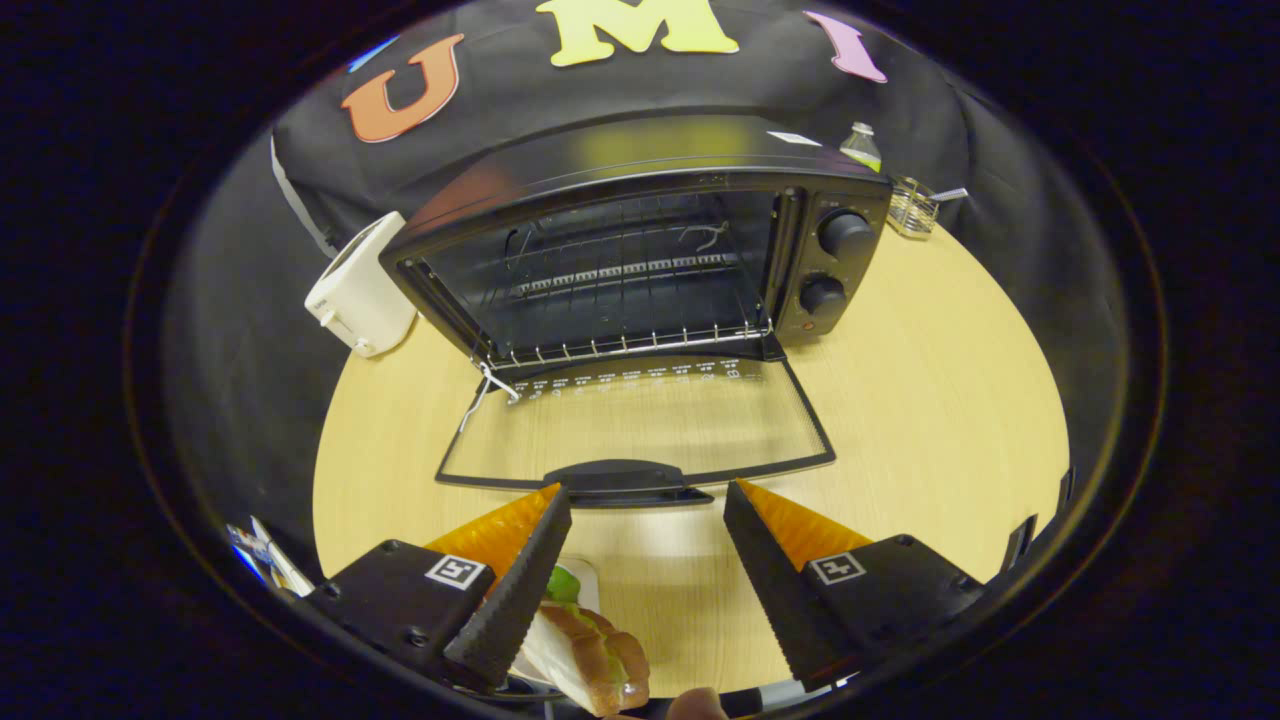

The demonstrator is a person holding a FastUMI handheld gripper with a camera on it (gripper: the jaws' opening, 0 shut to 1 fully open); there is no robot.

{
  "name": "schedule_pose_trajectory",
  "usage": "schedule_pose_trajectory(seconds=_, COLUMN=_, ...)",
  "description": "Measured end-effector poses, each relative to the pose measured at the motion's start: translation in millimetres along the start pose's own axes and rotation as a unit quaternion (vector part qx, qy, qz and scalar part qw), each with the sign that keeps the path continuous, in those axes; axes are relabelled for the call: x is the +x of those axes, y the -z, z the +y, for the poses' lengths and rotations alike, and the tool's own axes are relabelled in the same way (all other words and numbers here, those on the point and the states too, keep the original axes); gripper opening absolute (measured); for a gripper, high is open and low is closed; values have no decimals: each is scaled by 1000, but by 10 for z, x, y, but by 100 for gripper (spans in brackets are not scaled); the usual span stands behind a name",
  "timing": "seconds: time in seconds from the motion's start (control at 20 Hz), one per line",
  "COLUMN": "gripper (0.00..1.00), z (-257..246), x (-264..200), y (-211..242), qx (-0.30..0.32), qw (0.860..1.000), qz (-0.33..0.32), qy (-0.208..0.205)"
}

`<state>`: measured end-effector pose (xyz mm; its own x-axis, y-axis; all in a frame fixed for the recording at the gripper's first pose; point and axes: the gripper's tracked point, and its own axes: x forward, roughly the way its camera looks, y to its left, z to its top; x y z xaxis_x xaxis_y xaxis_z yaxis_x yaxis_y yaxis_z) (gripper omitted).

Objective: Open the toaster oven, put the food inside, and close the toaster oven door.

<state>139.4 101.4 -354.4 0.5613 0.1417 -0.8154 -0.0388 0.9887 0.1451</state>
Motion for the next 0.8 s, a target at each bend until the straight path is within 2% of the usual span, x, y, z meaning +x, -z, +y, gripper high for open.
schedule_pose_trajectory(seconds=0.2, gripper=100, z=-3, x=-203, y=-12, qx=-15, qw=1000, qz=-6, qy=-8)
schedule_pose_trajectory(seconds=0.4, gripper=100, z=115, x=-552, y=76, qx=-28, qw=998, qz=7, qy=-58)
schedule_pose_trajectory(seconds=0.55, gripper=100, z=220, x=-804, y=438, qx=-29, qw=990, qz=68, qy=-117)
schedule_pose_trajectory(seconds=0.8, gripper=100, z=105, x=-835, y=893, qx=12, qw=976, qz=153, qy=-152)
